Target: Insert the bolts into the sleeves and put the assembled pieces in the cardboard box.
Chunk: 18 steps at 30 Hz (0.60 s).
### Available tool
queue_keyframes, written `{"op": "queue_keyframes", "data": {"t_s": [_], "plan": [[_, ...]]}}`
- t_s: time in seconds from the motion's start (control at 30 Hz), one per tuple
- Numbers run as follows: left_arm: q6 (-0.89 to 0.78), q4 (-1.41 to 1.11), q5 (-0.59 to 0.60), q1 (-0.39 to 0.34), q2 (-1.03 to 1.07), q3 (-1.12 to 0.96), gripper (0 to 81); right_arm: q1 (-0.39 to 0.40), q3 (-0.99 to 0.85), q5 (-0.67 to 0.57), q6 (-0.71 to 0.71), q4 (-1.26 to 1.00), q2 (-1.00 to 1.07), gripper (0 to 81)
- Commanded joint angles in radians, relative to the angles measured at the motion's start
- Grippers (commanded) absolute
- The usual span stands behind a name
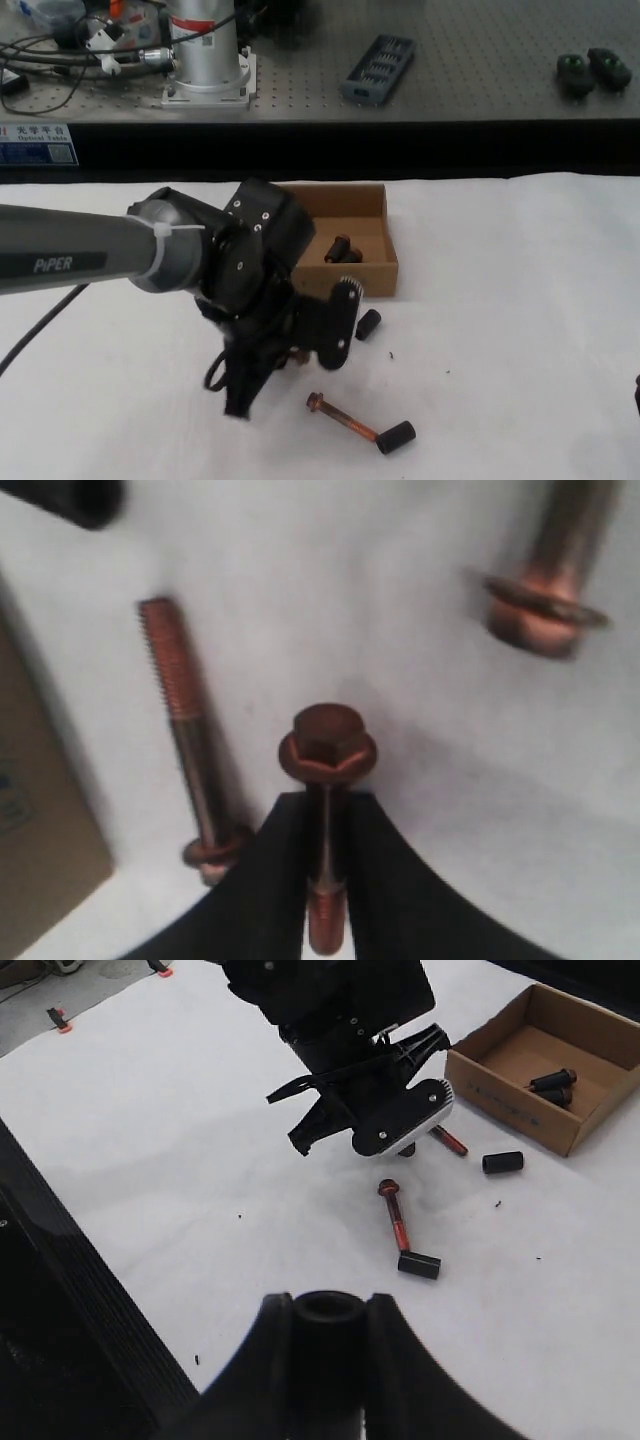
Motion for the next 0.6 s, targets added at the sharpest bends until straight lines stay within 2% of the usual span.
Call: {"op": "queue_keyframes", "data": {"t_s": [0.0, 0.27, 0.47, 0.57], "plan": [[-0.225, -0.059, 0.034, -0.006, -0.049, -0.032, 0.6, -0.008, -0.001, 0.055, 0.001, -0.008, -0.013, 0.1], [-0.706, -0.105, 0.174, 0.002, -0.208, -0.041, 0.6, -0.008, -0.001, 0.085, 0.001, -0.022, -0.013, 0.1], [-0.95, -0.105, 0.307, 0.001, -0.326, -0.041, 0.6, -0.008, -0.001, 0.108, 0.001, -0.063, -0.013, 0.1], [-1.031, -0.11, 0.318, 0.001, -0.382, -0.036, 0.6, -0.008, 0.017, 0.11, 0.001, -0.138, -0.013, 0.1]]}}
